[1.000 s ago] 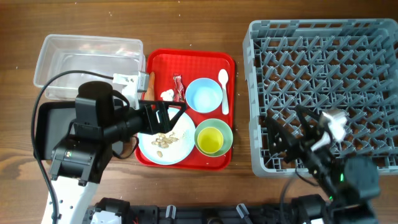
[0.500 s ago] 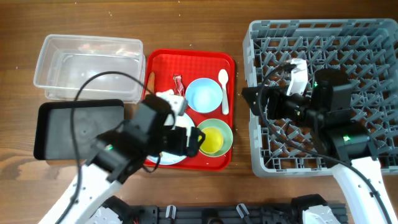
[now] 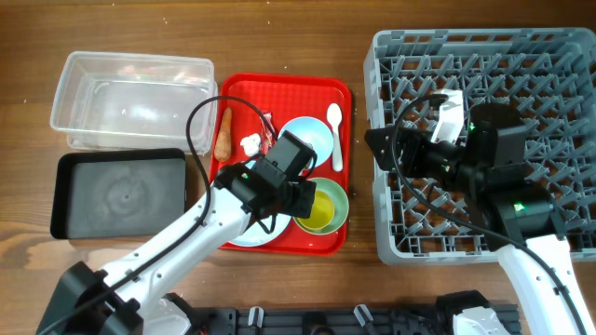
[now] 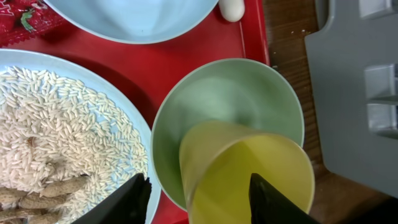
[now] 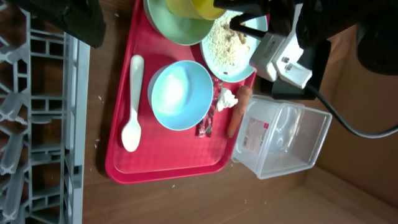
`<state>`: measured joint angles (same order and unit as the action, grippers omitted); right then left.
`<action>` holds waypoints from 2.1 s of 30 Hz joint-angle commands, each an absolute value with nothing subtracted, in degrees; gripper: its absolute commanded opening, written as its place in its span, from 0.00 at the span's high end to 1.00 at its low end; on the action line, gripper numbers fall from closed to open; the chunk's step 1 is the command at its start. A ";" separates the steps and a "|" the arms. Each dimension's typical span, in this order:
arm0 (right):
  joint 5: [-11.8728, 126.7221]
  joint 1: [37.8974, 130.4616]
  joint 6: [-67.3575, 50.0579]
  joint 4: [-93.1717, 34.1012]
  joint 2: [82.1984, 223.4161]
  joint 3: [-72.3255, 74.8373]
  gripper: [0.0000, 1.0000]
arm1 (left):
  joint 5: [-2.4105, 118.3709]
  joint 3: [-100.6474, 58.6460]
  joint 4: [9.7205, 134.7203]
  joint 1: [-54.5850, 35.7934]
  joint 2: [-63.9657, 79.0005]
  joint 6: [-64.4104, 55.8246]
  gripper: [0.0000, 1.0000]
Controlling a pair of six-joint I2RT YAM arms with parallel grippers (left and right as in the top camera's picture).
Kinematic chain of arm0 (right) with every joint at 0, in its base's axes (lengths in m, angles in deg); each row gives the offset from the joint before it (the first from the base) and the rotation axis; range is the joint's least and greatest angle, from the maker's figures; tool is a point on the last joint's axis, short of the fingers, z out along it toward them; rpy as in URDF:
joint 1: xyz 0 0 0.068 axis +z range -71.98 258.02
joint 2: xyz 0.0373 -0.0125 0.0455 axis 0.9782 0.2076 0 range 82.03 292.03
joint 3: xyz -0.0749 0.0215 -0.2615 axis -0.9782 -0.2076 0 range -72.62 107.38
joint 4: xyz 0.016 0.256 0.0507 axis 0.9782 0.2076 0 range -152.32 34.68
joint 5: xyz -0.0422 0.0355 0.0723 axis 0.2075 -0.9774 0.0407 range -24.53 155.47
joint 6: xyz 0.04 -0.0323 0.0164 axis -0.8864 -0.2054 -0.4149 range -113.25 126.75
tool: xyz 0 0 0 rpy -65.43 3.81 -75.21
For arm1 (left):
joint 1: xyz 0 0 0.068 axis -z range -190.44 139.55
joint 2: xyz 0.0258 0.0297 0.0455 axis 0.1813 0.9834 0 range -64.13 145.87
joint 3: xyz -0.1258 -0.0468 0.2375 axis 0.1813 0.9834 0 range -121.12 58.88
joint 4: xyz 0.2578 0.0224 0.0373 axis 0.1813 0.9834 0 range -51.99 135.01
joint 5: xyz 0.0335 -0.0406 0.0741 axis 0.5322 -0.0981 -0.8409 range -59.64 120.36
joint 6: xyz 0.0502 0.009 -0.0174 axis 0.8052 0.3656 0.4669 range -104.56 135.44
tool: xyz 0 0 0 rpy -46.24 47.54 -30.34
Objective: Sort waste into correct bins and load items into the dishwasher rack
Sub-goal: 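Reach the left gripper to the yellow cup and grasp its rim, then lift the yellow cup with the left gripper and hold it up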
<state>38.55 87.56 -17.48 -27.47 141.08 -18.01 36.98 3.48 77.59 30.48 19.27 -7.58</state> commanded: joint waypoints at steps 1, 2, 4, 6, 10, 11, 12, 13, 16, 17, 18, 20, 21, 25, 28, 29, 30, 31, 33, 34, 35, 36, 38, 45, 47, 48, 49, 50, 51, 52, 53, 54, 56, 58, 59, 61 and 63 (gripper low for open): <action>39.16 87.47 -17.85 -26.57 141.10 -16.66 0.00 | 35.38 2.71 77.39 30.70 21.08 -7.49 0.51; 39.14 87.47 -17.85 -26.51 141.08 -16.66 0.00 | 35.38 2.71 77.37 30.70 21.17 -7.49 0.51; 39.14 87.47 -17.85 -26.46 141.08 -16.66 0.00 | 34.29 2.71 77.39 30.70 21.19 -7.49 0.55; 39.14 87.47 -17.87 -26.46 141.08 -16.66 0.00 | 31.40 2.71 77.35 30.70 21.93 -7.49 0.57; 39.14 87.47 -17.85 -25.79 141.08 -16.66 0.00 | 31.40 2.71 76.21 30.70 23.83 -7.52 0.69; 39.14 87.47 -17.85 -25.81 141.08 -16.66 0.00 | 31.38 2.71 75.90 30.70 23.83 -7.52 0.74; 39.16 87.47 -17.83 -25.79 141.08 -16.66 0.00 | 31.40 2.71 75.86 30.70 23.83 -7.52 0.80; 39.16 87.47 -17.85 -25.72 141.08 -16.66 0.00 | 31.82 2.71 75.88 30.70 23.83 -7.49 0.90; 39.19 87.47 -17.83 -25.61 141.08 -16.66 0.00 | 32.45 2.69 75.88 30.70 23.77 -7.52 0.96; 39.19 87.47 -17.83 -25.61 141.08 -16.66 0.00 | 32.71 2.69 75.90 30.70 23.53 -7.52 0.96; 39.16 87.47 -17.81 -25.59 141.08 -16.66 0.00 | 33.83 2.65 75.90 30.68 23.07 -7.52 0.96; 39.14 87.47 -17.83 -25.59 141.08 -16.66 0.00 | 36.71 2.19 76.14 30.55 21.56 -7.54 0.96; 39.16 87.47 -17.85 -25.59 141.08 -16.66 0.00 | 38.31 1.51 76.67 30.55 20.34 -7.52 0.96; 39.08 87.47 -17.87 -25.46 141.08 -16.66 0.00 | 43.47 -3.54 83.18 27.97 11.97 -7.49 0.96; 39.10 87.47 -17.85 -25.44 141.08 -16.66 0.00 | 54.85 -4.04 85.91 18.79 3.55 -7.25 0.96; 39.08 87.47 -17.90 -25.70 141.08 -16.66 0.00 | 61.26 -4.04 85.89 14.75 1.08 -6.69 0.96; 38.40 87.47 -17.85 -26.03 141.08 -16.66 0.00 | 75.12 -4.04 85.39 7.23 -2.48 -4.26 0.96; 36.80 87.47 -17.59 -26.75 141.08 -16.66 0.00 | 82.35 -4.04 85.19 2.66 -4.12 -4.26 0.96; 29.83 87.47 -17.15 -30.90 141.02 -16.63 0.00 | 99.57 -4.04 83.99 -8.07 -6.77 -4.26 0.96; 22.95 87.47 -16.10 -35.47 141.02 -16.63 0.01 | 109.52 -4.04 82.09 -13.17 -7.29 -4.30 0.96; 11.36 87.47 -14.33 -43.34 141.04 -16.66 0.04 | 120.03 -4.04 79.27 -17.82 -7.36 -4.81 0.96; 2.47 87.47 -14.62 -50.42 141.04 -16.63 0.05 | 120.73 -4.04 78.90 -20.49 -7.36 -8.37 0.96; -15.15 87.47 -23.71 -73.22 141.08 -16.66 0.06 | 120.71 -4.06 78.13 -22.02 -7.55 -10.69 0.96; -16.88 89.00 -43.34 -88.08 141.08 -16.66 0.11 | 119.55 -4.08 65.85 -18.19 -7.77 -18.07 0.96; -15.52 91.23 -43.40 -88.04 141.08 -16.66 0.12 | 117.76 -4.08 65.83 -18.15 -7.77 -18.07 0.96; -13.71 92.54 -43.34 -88.04 141.08 -16.66 0.12 | 117.72 -4.11 65.78 -18.15 -7.77 -18.07 0.96; -11.83 93.68 -43.31 -88.01 141.10 -16.66 0.12 | 117.50 -4.08 65.81 -18.15 -7.77 -18.07 0.96; -9.21 95.03 -43.25 -88.04 141.52 -16.66 0.12 | 117.26 -4.08 65.78 -18.06 -7.77 -18.05 0.96; -7.04 96.41 -43.36 -87.97 142.30 -16.66 0.12 | 116.32 -4.08 65.72 -17.54 -7.77 -18.01 0.96; -5.27 97.72 -43.40 -87.99 143.29 -16.66 0.12 | 115.22 -4.08 65.61 -16.93 -7.77 -18.01 0.96; -3.63 99.34 -43.60 -88.01 144.69 -16.66 0.12 | 113.61 -4.08 65.56 -15.88 -7.77 -18.01 0.96; -2.74 100.47 -43.82 -88.01 145.98 -16.66 0.12 | 112.93 -4.08 65.52 -15.18 -7.77 -17.96 0.96; -1.77 101.65 -43.82 -88.36 149.15 -16.63 0.12 | 112.73 -4.08 64.47 -13.56 -7.77 -17.86 0.96; -2.76 101.72 -44.71 -90.94 151.70 -16.63 0.12 | 112.71 -4.08 63.03 -12.20 -7.77 -17.86 0.96; -4.75 101.87 -44.95 -94.24 152.80 -16.63 0.11 | 112.62 -4.08 62.77 -11.81 -7.77 -17.86 0.96; -8.29 102.13 -46.29 -100.67 153.47 -16.63 0.12 | 112.49 -4.08 62.79 -11.77 -7.77 -17.86 0.96; -8.77 102.22 -49.15 -103.75 153.45 -16.63 0.13 | 111.81 -4.08 62.79 -11.77 -7.77 -17.86 0.96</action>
<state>-6.71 101.98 -45.98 -101.43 152.88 -17.31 111.03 -3.38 63.14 -12.25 -7.03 -17.92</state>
